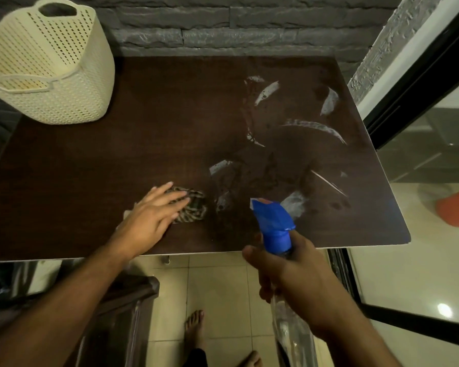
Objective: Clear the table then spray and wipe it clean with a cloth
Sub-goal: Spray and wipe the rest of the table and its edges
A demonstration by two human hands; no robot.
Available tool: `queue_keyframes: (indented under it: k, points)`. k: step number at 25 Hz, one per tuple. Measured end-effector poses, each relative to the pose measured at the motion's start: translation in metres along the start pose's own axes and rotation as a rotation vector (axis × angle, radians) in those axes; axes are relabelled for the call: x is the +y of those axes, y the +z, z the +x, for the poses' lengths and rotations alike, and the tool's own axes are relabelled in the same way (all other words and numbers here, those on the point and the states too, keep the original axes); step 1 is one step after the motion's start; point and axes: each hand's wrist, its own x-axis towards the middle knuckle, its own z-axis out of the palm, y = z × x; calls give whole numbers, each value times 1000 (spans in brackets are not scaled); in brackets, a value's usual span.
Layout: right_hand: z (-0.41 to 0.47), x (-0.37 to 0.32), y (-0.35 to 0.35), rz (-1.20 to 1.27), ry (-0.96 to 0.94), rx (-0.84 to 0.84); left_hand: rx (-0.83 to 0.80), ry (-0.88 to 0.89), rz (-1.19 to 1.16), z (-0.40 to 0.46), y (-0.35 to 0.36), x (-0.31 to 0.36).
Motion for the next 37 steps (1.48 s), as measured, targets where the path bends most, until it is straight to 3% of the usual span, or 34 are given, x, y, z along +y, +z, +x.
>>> queue_keyframes:
  k: [2, 5, 6, 8, 10, 12, 14, 18, 20, 22, 24, 27, 30, 32, 34, 37]
  points:
    - [0, 4, -4, -7, 36, 2, 76, -164, 27, 8, -12, -33]
    - [6, 5, -2, -8, 45, 41, 194, -481, 94, 105, -12, -51]
    - [9, 5, 0, 11, 39, 44, 161, -482, 105, 135, -7, -35]
    - [14, 4, 5, 41, 37, 41, 76, -296, 146, 146, 12, 0]
    - [14, 0, 9, 66, 31, 38, 13, -129, 132, 81, 27, 28]
    - [13, -5, 10, 93, 20, 33, 53, -138, 42, -10, 22, 36]
    - [15, -7, 6, 110, 7, 43, 84, -227, 47, -34, 3, 10]
    - [17, -5, 5, 80, -11, 48, 191, -472, 141, 97, -6, -26]
    - [16, -2, 5, 63, -11, 35, 131, -354, 182, 117, 13, 5]
    - [11, -3, 4, 48, -14, 12, 31, -159, 181, 63, 32, 45]
    - [6, -4, 1, 50, -24, -6, 6, -101, 78, -12, 36, 60]
    - [5, 1, -6, 47, -29, -14, 47, -255, 45, -35, 10, 11]
    - [4, 10, -11, 22, -29, 14, 172, -460, 115, 49, -11, -33]
    - [2, 16, -12, 23, -32, 24, 176, -496, 119, 95, -2, -11]
    - [-1, 18, -11, 39, -31, 20, 147, -340, 106, 88, 22, 38]
    - [-5, 15, -12, 58, -38, 12, 37, -49, 92, -9, 42, 83]
